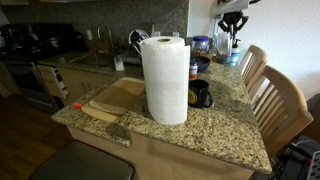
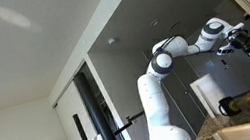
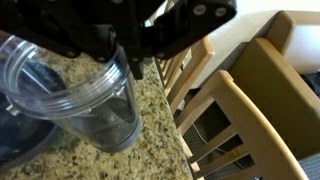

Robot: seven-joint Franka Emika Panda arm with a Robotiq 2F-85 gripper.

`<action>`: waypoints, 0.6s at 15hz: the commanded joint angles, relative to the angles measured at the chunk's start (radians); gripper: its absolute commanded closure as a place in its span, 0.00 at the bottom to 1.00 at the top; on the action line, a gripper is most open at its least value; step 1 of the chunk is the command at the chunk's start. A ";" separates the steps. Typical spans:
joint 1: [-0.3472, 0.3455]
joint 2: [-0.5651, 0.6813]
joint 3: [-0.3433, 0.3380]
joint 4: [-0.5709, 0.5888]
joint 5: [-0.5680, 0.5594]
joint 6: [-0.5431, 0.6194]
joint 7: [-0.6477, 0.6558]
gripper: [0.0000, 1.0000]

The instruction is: Take the cup out of the bowl

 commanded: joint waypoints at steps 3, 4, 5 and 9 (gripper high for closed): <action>-0.018 -0.074 -0.002 -0.206 0.020 0.093 0.002 0.97; -0.025 -0.085 -0.007 -0.234 0.030 0.126 0.001 0.97; -0.032 -0.093 -0.012 -0.255 0.037 0.148 0.007 0.97; -0.060 -0.121 -0.026 -0.328 0.079 0.251 0.011 0.97</action>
